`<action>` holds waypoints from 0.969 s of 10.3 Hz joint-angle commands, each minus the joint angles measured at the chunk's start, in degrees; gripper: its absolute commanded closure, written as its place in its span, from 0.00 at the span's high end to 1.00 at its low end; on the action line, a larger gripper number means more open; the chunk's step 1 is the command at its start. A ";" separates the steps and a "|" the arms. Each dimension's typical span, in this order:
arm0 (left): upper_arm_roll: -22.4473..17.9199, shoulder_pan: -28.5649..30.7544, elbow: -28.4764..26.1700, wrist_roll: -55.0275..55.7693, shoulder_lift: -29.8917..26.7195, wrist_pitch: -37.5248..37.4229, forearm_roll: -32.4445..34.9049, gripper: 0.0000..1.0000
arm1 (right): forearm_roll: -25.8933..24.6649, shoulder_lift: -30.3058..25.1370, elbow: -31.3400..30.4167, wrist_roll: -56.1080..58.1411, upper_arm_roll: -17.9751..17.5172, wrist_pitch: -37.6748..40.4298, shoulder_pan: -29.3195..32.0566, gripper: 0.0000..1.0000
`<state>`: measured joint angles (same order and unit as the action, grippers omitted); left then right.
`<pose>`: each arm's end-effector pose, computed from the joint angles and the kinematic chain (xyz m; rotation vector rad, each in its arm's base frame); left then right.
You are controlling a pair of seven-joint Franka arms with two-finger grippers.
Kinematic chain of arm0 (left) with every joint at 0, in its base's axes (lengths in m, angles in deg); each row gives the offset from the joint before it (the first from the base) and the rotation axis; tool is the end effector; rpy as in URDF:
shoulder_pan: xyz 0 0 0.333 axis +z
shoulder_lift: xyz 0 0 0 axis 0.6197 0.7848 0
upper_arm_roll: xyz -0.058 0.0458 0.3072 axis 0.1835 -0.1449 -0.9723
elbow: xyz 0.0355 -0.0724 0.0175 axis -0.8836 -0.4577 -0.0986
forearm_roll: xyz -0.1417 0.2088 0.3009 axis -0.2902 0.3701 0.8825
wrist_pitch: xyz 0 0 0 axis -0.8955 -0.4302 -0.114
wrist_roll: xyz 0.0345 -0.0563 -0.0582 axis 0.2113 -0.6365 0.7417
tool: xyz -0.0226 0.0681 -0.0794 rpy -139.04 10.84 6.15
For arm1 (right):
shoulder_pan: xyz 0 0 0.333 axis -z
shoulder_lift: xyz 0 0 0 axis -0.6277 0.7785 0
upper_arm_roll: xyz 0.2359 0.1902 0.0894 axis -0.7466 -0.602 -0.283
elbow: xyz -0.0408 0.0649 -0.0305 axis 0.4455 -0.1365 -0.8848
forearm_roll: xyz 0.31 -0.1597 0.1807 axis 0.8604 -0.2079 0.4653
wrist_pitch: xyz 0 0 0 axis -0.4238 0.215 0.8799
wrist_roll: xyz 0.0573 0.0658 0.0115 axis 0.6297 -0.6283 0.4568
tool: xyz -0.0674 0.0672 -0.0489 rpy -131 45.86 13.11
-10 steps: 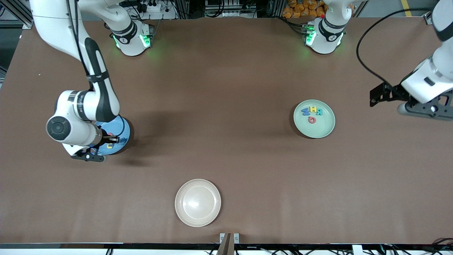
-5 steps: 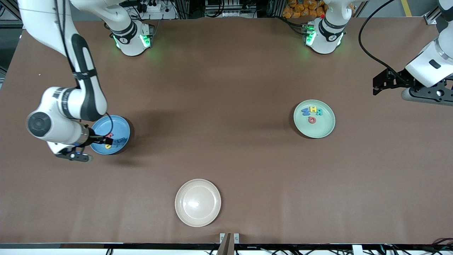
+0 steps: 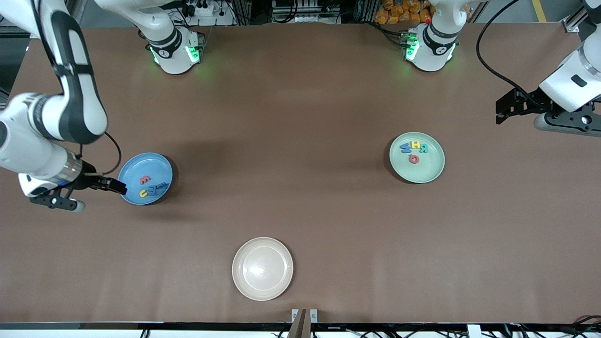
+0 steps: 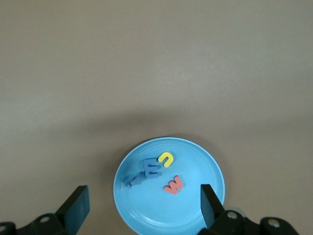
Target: Sort upper and lower case letters into plates
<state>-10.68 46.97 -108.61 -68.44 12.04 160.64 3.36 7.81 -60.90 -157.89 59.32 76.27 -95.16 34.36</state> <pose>0.5459 -0.0524 0.6127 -3.0980 0.2743 0.0094 0.6114 -0.0409 0.3935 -3.1202 0.2395 -0.0570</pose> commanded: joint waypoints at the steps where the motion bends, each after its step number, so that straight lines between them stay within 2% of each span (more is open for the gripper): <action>1: -0.63 -0.49 -0.56 3.07 -1.15 -0.46 -0.91 1.00 | -4.71 -7.54 -1.33 -0.68 -7.62 4.33 7.29 1.00; 2: -0.63 -0.50 -0.56 5.27 -1.15 -0.46 -0.73 1.00 | -4.89 -9.48 -1.42 -0.77 -11.13 5.82 9.86 1.00; 4: -0.63 -0.49 -0.56 5.55 -1.15 -0.55 -0.73 1.00 | -4.98 -11.25 0.32 -1.03 -11.34 9.50 9.36 1.00; 7: -0.54 -0.49 -0.56 5.46 -1.15 -0.55 -0.81 1.00 | -4.98 -11.17 14.09 -1.03 -11.51 22.23 7.52 1.00; 9: -0.54 -0.50 -0.47 5.21 -1.15 -0.55 -1.16 1.00 | -4.63 -10.99 19.56 -0.34 -11.43 27.78 6.81 1.00; 10: -0.54 -0.50 -0.47 5.29 -1.32 -0.55 -1.34 1.00 | -4.11 -11.17 20.28 -0.42 -11.52 29.37 6.63 1.00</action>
<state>-10.81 46.85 -108.61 -63.90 12.01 160.64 3.36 3.68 -72.53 -139.81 59.15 64.88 -68.29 41.21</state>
